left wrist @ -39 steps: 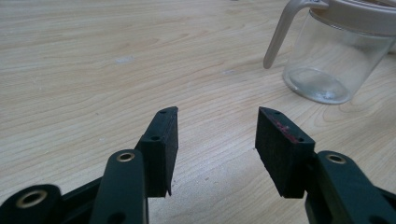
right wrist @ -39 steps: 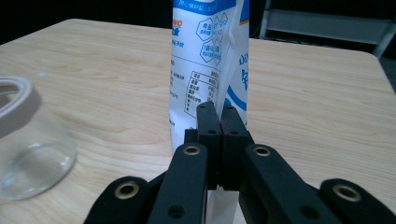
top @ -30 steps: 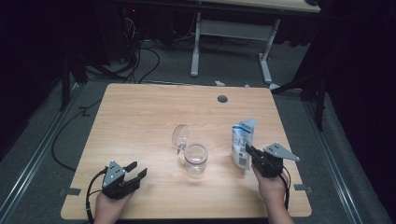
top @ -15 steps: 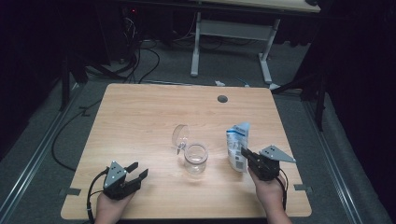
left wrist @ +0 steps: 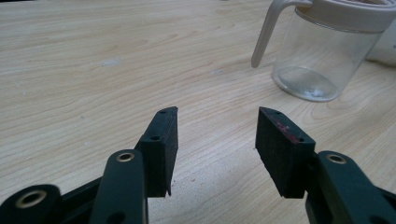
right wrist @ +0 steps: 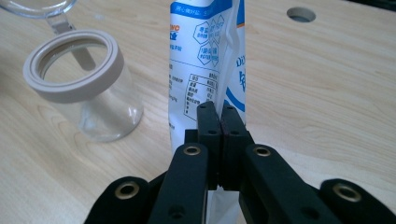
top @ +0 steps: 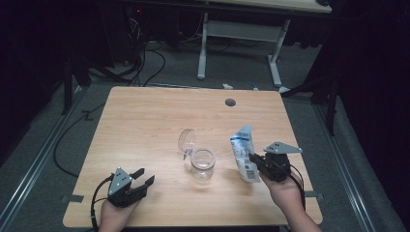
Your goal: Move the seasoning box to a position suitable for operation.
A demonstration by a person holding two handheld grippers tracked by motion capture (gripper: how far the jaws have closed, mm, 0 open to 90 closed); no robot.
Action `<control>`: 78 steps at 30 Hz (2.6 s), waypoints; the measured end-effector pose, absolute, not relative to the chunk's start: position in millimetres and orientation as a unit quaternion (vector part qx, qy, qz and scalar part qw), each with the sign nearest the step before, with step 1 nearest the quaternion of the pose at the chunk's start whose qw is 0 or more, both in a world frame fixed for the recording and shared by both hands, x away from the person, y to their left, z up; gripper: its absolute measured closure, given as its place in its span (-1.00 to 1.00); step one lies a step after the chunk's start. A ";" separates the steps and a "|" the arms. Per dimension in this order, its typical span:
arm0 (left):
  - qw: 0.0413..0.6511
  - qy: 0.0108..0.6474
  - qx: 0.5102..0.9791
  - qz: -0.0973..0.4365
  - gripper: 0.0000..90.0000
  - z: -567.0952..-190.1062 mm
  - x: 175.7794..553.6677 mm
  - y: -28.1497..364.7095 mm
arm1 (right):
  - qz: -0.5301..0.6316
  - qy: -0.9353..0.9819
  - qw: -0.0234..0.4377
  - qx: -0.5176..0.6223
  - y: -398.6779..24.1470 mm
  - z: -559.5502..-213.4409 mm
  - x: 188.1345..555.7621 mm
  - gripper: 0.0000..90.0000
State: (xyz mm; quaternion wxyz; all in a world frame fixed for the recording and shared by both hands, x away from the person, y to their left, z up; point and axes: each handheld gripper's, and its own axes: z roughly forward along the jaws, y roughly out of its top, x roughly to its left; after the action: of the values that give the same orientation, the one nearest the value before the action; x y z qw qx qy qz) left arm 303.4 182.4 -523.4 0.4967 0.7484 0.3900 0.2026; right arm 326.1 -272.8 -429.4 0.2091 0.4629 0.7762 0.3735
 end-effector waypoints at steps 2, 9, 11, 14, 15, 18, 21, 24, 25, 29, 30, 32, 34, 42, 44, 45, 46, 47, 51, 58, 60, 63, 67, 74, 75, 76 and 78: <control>0.496 0.389 0.749 0.203 0.09 -523.4 303.7 182.4 | 0.362 0.784 0.199 0.462 -273.2 -426.9 326.9 0.99; 0.497 0.390 0.748 0.201 0.09 -523.9 303.6 182.5 | 0.316 0.812 0.180 0.457 -271.3 -417.3 331.0 0.99; 0.497 0.390 0.749 0.201 0.10 -524.2 303.9 181.7 | 0.303 0.820 0.173 0.453 -269.9 -414.4 332.5 0.99; 0.497 0.389 0.749 0.201 0.09 -524.4 303.7 181.3 | 0.290 0.826 0.166 0.453 -268.6 -410.9 334.5 0.99; 0.497 0.389 0.749 0.201 0.09 -524.4 303.6 181.3 | 0.284 0.829 0.163 0.453 -267.9 -409.6 335.0 0.99; 0.497 0.389 0.749 0.201 0.09 -524.4 303.5 181.5 | 0.276 0.833 0.159 0.452 -267.0 -407.6 335.7 0.99; 0.497 0.389 0.749 0.201 0.09 -524.2 303.4 181.9 | 0.263 0.840 0.149 0.451 -266.0 -400.7 337.2 0.99; 0.498 0.389 0.749 0.201 0.09 -524.1 303.2 181.9 | 0.253 0.843 0.141 0.453 -265.7 -397.7 338.5 0.99; 0.498 0.389 0.749 0.201 0.09 -524.0 303.1 181.9 | 0.248 0.844 0.138 0.454 -265.5 -397.0 338.9 0.99; 0.497 0.388 0.750 0.200 0.09 -524.1 303.3 181.7 | 0.236 0.849 0.128 0.456 -265.7 -395.9 340.5 0.99; 0.497 0.388 0.750 0.200 0.09 -524.1 303.2 181.5 | 0.231 0.851 0.129 0.454 -265.6 -395.7 341.0 0.99; 0.496 0.386 0.751 0.201 0.09 -524.0 303.2 181.5 | 0.227 0.851 0.119 0.458 -265.7 -395.3 342.2 0.99; 0.496 0.386 0.751 0.201 0.09 -524.1 302.9 181.1 | 0.223 0.853 0.110 0.459 -265.8 -395.2 343.9 0.99; 0.497 0.386 0.751 0.201 0.09 -524.0 302.7 181.0 | 0.192 0.864 0.086 0.458 -262.2 -393.1 349.2 0.99; 0.497 0.386 0.751 0.201 0.09 -524.0 302.5 180.9 | 0.185 0.865 0.078 0.459 -262.1 -391.9 350.3 0.99; 0.497 0.385 0.751 0.201 0.09 -524.0 302.4 180.8 | 0.183 0.865 0.076 0.460 -261.9 -391.3 350.6 1.00; 0.497 0.385 0.751 0.201 0.09 -524.0 302.3 180.7 | 0.178 0.868 0.075 0.457 -261.9 -390.4 351.6 1.00; 0.496 0.385 0.751 0.202 0.09 -524.1 302.3 180.6 | 0.174 0.869 0.073 0.457 -261.9 -389.5 352.3 1.00; 0.496 0.385 0.752 0.201 0.09 -524.2 302.5 180.8 | 0.157 0.873 0.063 0.457 -261.1 -386.7 354.9 1.00; 0.496 0.387 0.752 0.199 0.09 -525.4 303.6 180.8 | 0.135 0.876 0.050 0.460 -259.2 -387.9 362.0 1.00; 0.496 0.385 0.752 0.199 0.09 -525.2 303.4 180.6 | 0.123 0.881 0.049 0.454 -257.0 -388.3 364.8 1.00; 0.498 0.385 0.751 0.200 0.10 -524.2 302.9 181.1 | 0.118 0.883 0.040 0.452 -254.2 -387.9 368.7 1.00; 0.499 0.385 0.750 0.200 0.09 -524.1 302.9 181.9 | 0.106 0.887 0.038 0.448 -250.5 -385.1 371.6 1.00; 0.502 0.384 0.749 0.200 0.09 -523.8 302.7 181.8 | 0.093 0.891 0.032 0.443 -248.2 -382.5 373.4 1.00; 0.502 0.384 0.749 0.200 0.09 -523.8 302.6 181.8 | 0.089 0.891 0.031 0.443 -248.0 -382.4 373.6 1.00; 0.503 0.384 0.748 0.200 0.09 -523.8 302.4 181.9 | 0.087 0.892 0.030 0.442 -248.0 -382.5 373.6 1.00; 0.503 0.384 0.748 0.200 0.09 -523.7 302.3 182.1 | 0.084 0.893 0.027 0.442 -247.6 -382.4 373.1 1.00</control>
State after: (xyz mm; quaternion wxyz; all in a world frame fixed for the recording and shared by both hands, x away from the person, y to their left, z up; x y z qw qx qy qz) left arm 302.3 182.1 -523.7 0.5030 0.7481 0.3838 0.2002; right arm 373.1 -247.6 -382.4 0.0269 0.4421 0.8926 0.0838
